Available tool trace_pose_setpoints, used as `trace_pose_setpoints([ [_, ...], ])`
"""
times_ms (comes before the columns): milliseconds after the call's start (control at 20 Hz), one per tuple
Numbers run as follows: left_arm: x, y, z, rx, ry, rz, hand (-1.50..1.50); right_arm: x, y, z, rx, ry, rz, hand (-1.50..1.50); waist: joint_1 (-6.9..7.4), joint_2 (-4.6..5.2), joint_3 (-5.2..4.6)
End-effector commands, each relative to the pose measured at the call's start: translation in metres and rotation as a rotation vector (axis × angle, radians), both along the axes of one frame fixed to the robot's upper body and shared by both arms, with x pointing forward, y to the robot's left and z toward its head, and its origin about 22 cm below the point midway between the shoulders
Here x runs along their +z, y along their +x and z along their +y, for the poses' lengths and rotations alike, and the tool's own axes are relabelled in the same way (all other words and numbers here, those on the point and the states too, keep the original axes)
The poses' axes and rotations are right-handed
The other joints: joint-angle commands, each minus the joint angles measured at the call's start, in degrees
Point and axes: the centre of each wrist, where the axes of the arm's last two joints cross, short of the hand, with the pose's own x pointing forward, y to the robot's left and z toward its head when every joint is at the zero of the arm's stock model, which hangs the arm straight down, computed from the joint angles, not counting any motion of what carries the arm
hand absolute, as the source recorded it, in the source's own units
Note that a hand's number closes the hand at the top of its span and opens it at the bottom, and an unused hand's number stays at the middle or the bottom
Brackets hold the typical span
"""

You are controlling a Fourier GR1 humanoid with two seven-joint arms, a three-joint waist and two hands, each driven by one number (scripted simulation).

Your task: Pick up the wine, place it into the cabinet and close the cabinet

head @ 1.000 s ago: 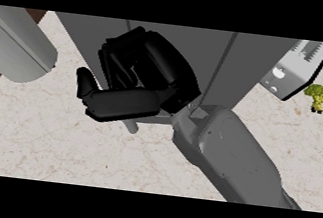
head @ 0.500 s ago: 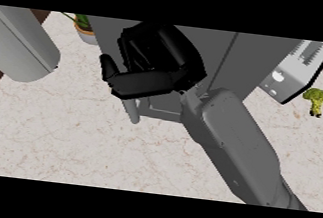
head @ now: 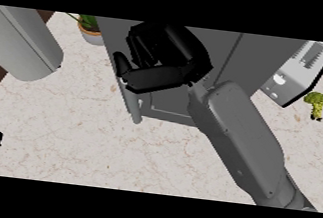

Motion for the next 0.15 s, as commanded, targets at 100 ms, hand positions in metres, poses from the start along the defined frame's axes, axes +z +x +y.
trace_pose_setpoints([
  [100,0.001,0.006,-0.009,-0.006,-0.005,-0.006,1.5,-0.014,0.04,-0.052,-0.23,-0.045,0.08,1.5,-1.03,2.93,1.01],
])
